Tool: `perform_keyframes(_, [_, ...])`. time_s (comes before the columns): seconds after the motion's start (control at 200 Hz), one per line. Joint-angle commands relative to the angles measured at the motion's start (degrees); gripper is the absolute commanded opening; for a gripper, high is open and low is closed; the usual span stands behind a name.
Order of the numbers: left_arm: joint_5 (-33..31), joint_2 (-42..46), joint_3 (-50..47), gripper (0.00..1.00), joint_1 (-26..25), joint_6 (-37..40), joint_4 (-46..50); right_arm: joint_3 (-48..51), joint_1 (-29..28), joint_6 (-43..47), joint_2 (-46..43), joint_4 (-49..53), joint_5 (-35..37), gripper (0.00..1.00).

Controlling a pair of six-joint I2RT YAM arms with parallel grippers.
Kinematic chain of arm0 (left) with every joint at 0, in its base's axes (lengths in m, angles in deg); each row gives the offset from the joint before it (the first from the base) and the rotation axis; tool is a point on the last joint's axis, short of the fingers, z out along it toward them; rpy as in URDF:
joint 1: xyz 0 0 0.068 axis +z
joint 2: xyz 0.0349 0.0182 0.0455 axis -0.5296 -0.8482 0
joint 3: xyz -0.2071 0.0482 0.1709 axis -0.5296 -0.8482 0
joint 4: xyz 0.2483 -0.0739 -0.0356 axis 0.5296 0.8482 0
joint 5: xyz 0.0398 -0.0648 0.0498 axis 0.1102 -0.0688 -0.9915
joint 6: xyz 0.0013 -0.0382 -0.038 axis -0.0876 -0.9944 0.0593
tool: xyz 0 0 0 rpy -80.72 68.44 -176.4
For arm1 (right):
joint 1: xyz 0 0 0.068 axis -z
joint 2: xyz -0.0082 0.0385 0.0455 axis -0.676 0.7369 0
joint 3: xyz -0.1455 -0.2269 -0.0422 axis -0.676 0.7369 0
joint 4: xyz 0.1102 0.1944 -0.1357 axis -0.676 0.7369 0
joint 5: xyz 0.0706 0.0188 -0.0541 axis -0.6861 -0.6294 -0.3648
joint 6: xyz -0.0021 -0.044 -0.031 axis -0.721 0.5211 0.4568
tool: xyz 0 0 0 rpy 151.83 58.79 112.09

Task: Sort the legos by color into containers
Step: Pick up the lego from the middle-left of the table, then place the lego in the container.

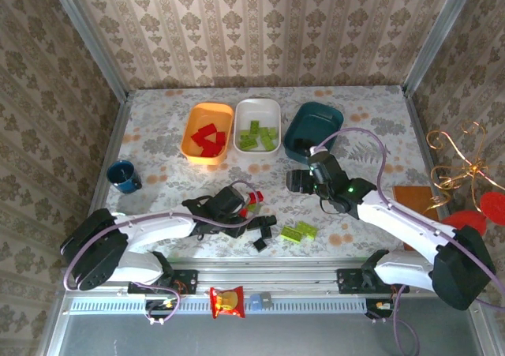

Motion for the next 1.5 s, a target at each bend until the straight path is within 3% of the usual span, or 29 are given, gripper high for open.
perform_keyframes(0.0, [-0.4,5.5,1.4,0.32,-0.4,-0.8,3.7,0.6,0.8,0.2,-2.8,1.8,2.7,0.81])
perform_keyframes(0.17, [-0.8,14.3,5.2,0.32,-0.1,-1.6,8.2,0.5,2.8,0.2,-7.1,3.8,4.2,0.82])
perform_keyframes(0.295, [0.9,13.1,10.2,0.33,3.2,0.7,5.4,1.4,4.8,-0.2,-11.8,5.9,8.6,0.82])
perform_keyframes(0.475, [6.9,-1.7,22.1,0.32,7.6,3.9,-8.1,3.4,7.6,-2.6,-17.8,8.2,13.2,0.83])
perform_keyframes(0.665, [12.4,-20.0,39.3,0.3,8.7,5.3,-12.3,4.3,8.0,-3.3,-20.8,11.4,14.7,0.83])
perform_keyframes(1.045, [17.6,-46.8,68.7,0.31,9.9,5.6,-6.7,6.6,8.1,-3.8,-21.8,9.9,13.4,0.83])
perform_keyframes(1.13, [18.2,-52.3,74.9,0.36,10.2,5.1,-4.7,6.8,8.1,-3.7,-21.1,9.5,13.1,0.83])
perform_keyframes(1.295, [19.7,-58.4,84.1,0.62,10.8,3.2,-2.4,6.8,8.2,-3.1,-19.8,9.1,12.3,0.83])
perform_keyframes(1.495, [20.1,-52.0,80.2,0.72,10.8,2.5,-5.7,7.1,8.1,-3.2,-18.8,7.7,9.9,0.83])
